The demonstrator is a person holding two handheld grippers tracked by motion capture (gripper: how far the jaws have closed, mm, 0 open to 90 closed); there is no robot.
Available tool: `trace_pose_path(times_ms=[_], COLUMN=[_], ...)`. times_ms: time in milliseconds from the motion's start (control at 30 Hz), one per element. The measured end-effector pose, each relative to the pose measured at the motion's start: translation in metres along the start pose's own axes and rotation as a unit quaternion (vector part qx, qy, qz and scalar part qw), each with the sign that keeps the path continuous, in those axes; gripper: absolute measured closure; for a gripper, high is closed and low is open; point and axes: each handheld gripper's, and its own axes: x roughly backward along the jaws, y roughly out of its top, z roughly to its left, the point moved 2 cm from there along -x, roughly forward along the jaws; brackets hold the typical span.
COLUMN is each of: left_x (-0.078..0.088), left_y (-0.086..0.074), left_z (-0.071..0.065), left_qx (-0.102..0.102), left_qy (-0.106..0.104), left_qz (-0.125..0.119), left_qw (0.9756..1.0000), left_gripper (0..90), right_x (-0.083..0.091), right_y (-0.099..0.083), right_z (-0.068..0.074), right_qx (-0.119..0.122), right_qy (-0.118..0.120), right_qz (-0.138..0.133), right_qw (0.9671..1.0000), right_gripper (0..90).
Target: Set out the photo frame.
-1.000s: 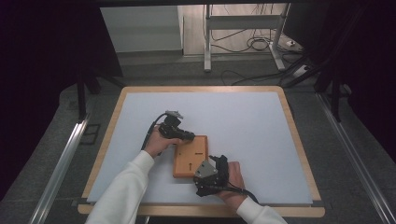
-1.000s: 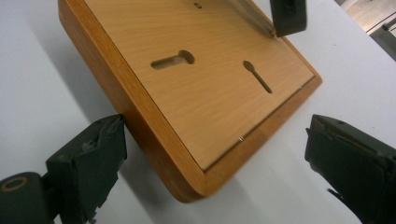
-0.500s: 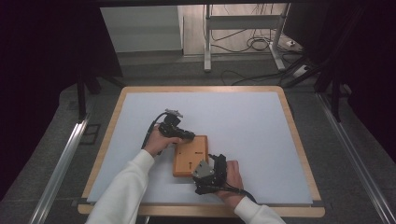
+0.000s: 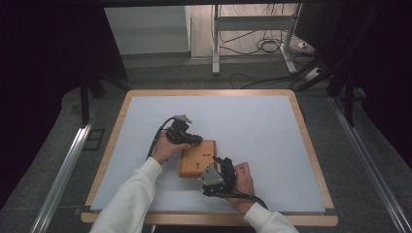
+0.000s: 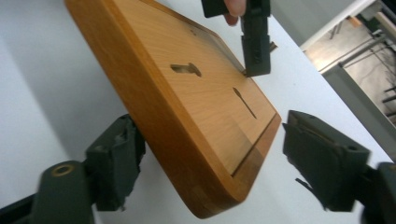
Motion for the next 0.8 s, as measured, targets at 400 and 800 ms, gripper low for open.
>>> trace_pose_path(times_ms=[400,800], left_x=[-0.001,0.007], left_y=[0.0,0.003], left_z=[0.002,0.002], left_qx=[0.008,0.009], left_qy=[0.009,0.016], left_qz=[-0.012,-0.033], left_qw=[0.9999,0.9993], left_gripper=[80.6,68.8], right_x=[0.007,0.008], right_y=[0.011,0.014], right_z=[-0.012,-0.021], right_qx=[-0.006,-0.007], right_qy=[0.018,0.025], right_qz=[-0.014,-0.021], right_qw=[0.9997,0.9994], right_gripper=[42.1,44.9])
